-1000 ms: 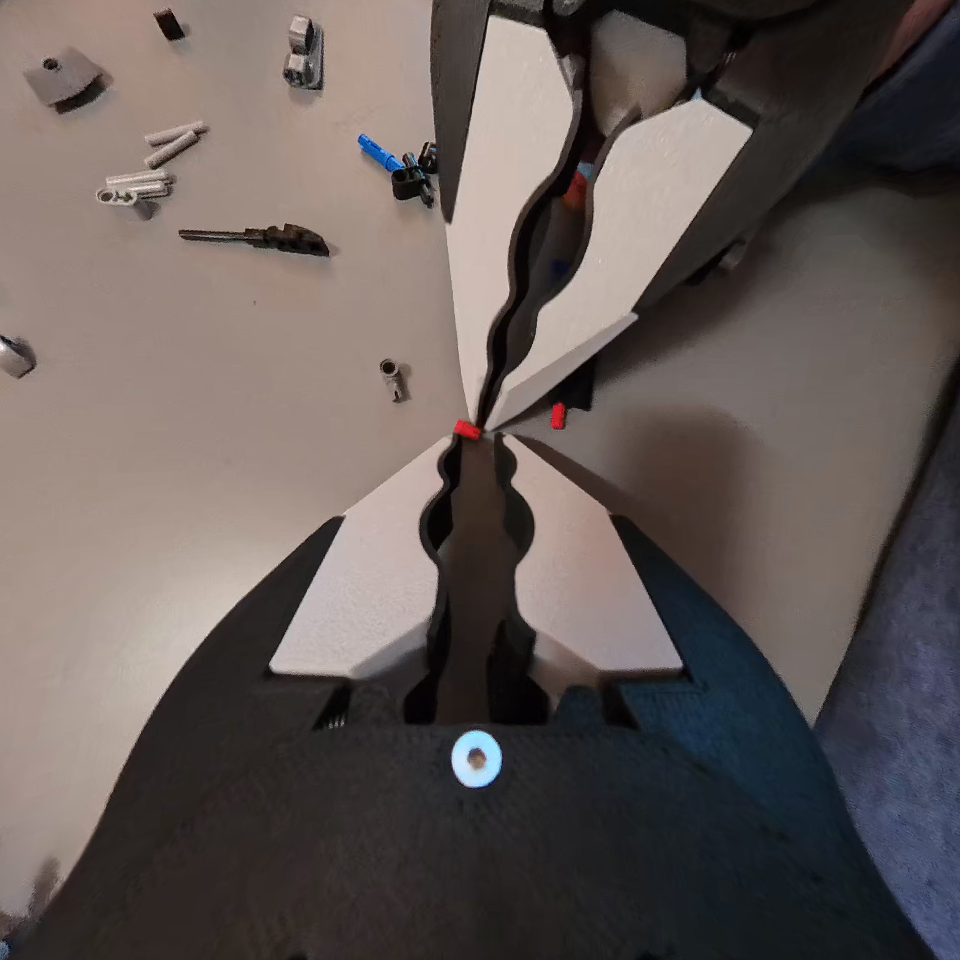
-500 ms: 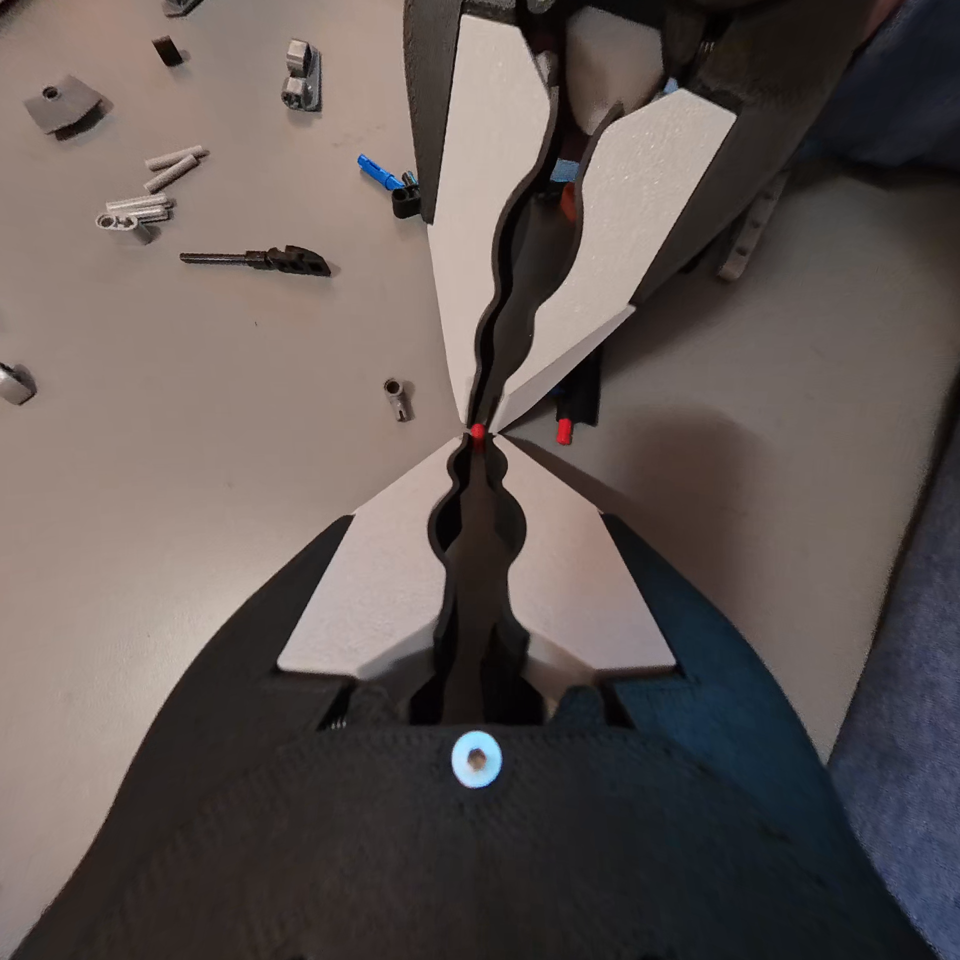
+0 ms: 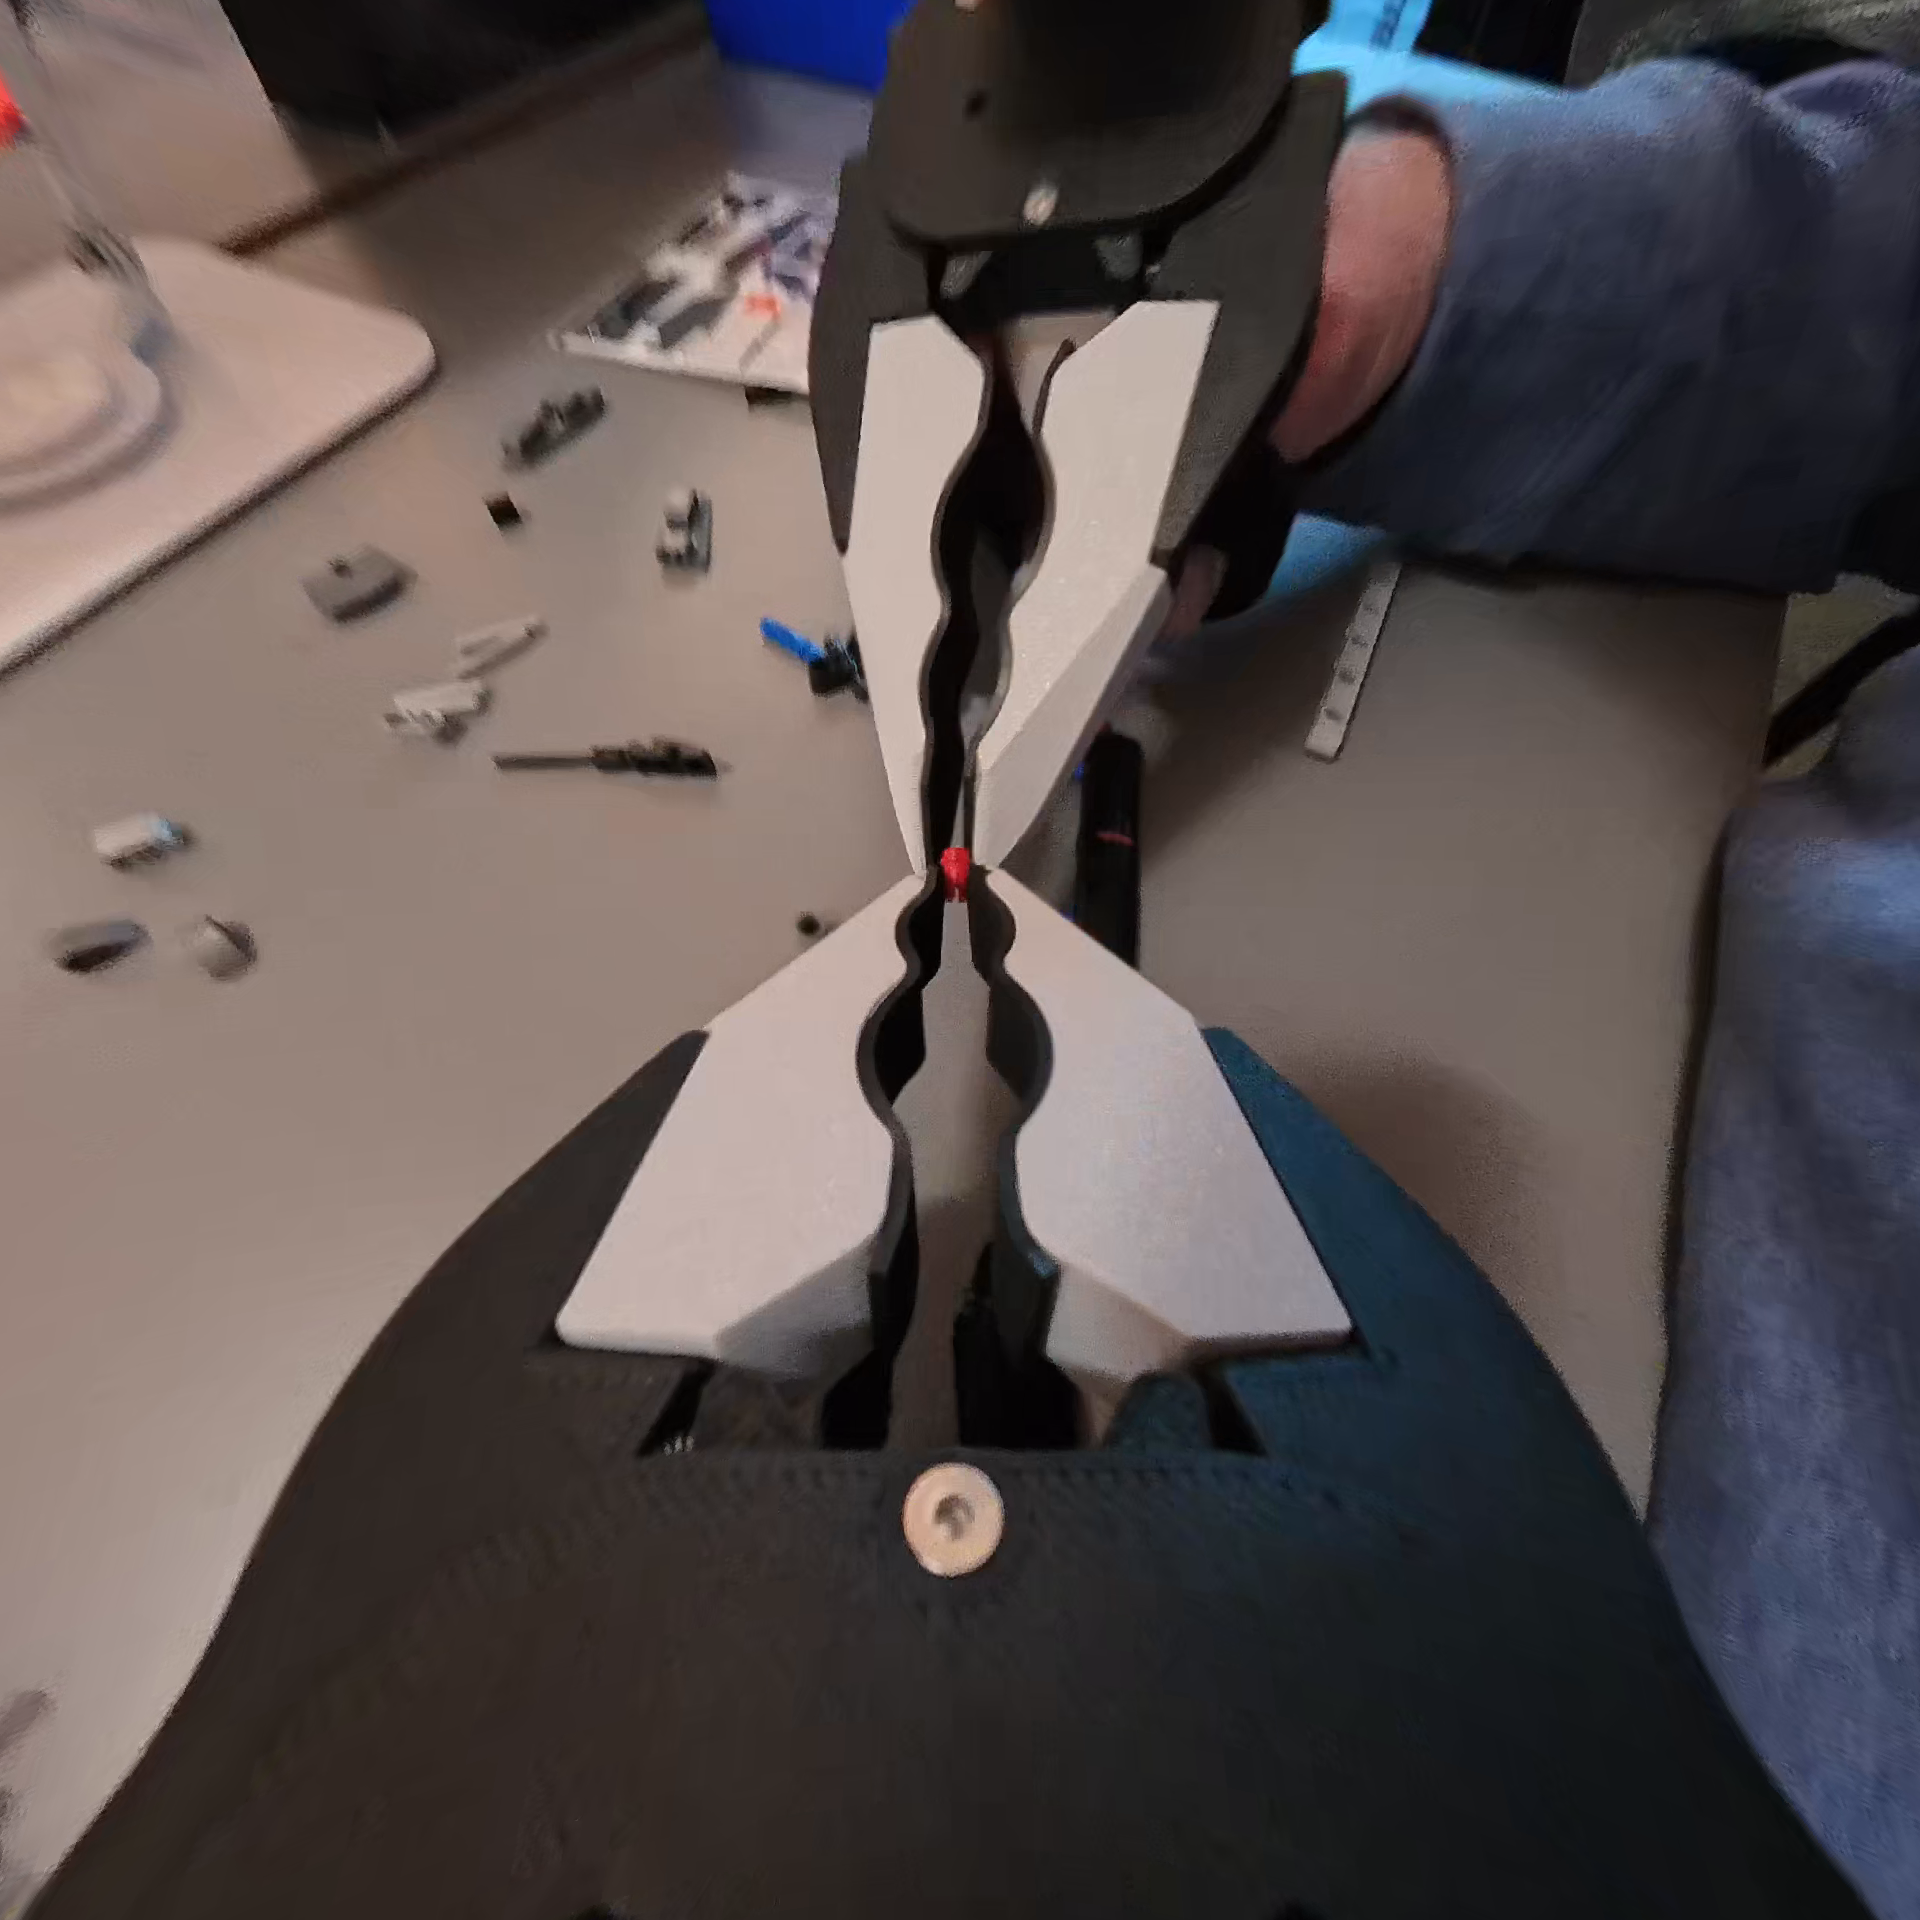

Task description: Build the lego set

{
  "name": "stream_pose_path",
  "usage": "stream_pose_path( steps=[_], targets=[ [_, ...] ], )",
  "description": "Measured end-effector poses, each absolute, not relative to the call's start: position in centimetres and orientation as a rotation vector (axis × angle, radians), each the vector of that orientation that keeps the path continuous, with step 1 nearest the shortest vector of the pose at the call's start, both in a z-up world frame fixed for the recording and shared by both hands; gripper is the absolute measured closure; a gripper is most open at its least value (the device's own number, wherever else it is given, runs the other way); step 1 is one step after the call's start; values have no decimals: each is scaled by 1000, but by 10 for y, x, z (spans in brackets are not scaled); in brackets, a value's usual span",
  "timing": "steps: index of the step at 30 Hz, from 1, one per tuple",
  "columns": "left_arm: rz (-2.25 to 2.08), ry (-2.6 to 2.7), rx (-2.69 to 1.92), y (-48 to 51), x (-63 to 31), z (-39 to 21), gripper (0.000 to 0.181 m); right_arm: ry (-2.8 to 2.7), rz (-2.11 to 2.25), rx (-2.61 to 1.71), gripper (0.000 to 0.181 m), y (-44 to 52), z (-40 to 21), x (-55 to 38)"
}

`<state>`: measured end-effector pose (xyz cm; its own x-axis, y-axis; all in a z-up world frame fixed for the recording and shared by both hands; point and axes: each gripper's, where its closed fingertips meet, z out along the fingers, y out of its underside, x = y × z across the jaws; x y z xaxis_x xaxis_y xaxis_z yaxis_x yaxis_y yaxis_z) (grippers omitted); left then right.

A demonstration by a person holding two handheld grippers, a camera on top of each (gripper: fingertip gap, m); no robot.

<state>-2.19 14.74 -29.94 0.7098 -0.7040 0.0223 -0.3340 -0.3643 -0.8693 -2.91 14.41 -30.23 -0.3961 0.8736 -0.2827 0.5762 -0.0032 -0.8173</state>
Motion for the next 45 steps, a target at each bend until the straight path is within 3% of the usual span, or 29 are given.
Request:
stream_pose_path(
  steps=[13, 45],
  targets=[
    [-389, 806, -1813, 150, -21, -264, 178, -1698, 1724, -1510, 174, 145, -258, -26],
    [-275, 869, -1785, 150, -17, -265, 178, -1710, 1655, -1557, 179, 146, -261, -24]
  ],
)
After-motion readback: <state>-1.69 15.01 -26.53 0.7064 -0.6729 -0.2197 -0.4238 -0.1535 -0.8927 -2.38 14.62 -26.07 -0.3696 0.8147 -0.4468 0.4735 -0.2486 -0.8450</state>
